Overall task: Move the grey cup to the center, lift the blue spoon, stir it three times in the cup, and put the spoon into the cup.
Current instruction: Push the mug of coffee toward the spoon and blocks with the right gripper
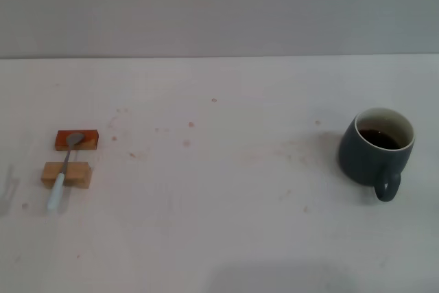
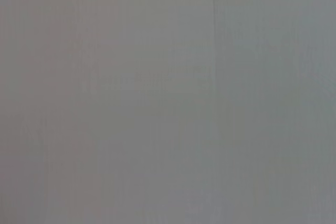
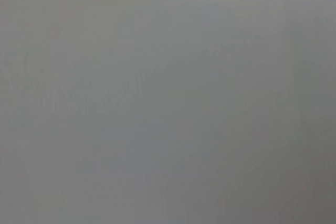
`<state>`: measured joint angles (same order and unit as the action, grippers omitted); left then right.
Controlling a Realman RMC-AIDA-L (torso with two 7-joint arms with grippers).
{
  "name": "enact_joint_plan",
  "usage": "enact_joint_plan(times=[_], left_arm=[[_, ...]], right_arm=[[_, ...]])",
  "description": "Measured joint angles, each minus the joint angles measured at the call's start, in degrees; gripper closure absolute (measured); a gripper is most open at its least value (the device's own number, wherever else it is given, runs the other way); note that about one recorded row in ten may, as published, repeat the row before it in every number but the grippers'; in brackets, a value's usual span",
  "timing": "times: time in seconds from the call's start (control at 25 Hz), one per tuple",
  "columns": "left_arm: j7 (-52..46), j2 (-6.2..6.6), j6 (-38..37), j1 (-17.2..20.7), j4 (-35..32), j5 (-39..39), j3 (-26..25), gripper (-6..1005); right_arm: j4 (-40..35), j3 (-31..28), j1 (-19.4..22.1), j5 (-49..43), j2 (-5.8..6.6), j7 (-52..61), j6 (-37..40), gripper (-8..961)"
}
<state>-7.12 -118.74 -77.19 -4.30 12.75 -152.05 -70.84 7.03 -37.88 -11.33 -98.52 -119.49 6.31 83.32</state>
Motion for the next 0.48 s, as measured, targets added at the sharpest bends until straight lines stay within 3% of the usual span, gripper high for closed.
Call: enact_joint_plan(times=[0.32,0.48], left_arm=[[0.0,0.0,-0.1,0.0,-0.1,-0.1,0.0,182],[0.0,0.0,-0.1,0.0,-0.2,-0.1,0.0,182]], right_arm=[[0.0,0.1,-0.1,0.0,-0.03,0.0,-0.6,954],[-0.2,-0.2,-1.4,0.2,0.24,0.0,-5.3,954]])
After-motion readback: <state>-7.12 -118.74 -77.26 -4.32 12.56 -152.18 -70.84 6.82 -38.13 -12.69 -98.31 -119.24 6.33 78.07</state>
